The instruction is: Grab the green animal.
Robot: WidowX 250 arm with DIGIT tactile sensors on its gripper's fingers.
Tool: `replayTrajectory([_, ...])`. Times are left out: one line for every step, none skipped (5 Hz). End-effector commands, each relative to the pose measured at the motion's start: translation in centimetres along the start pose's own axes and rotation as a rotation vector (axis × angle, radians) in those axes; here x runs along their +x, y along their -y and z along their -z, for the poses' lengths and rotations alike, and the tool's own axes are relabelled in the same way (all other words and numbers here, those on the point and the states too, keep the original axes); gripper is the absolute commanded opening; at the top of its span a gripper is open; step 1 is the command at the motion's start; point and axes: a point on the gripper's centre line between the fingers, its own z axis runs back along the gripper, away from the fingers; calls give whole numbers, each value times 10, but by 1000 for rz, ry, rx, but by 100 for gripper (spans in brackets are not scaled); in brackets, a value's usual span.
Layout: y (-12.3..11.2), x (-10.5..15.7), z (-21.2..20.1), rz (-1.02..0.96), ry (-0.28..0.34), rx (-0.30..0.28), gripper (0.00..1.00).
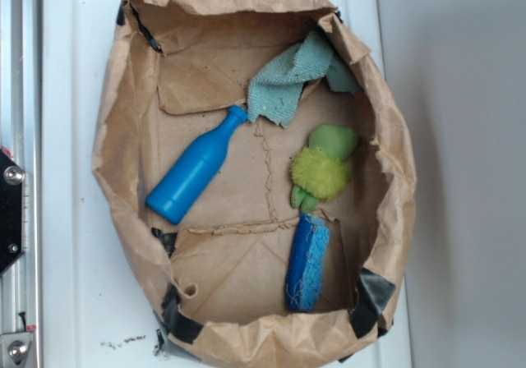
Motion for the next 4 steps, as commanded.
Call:
replayTrajectory([0, 0, 0, 0, 0, 0, 100])
replayTrajectory([8, 25, 9, -80, 40, 28, 100])
replayTrajectory([17, 42, 18, -120, 109, 60, 100])
replayTrajectory([21, 84, 38, -160, 149, 74, 100])
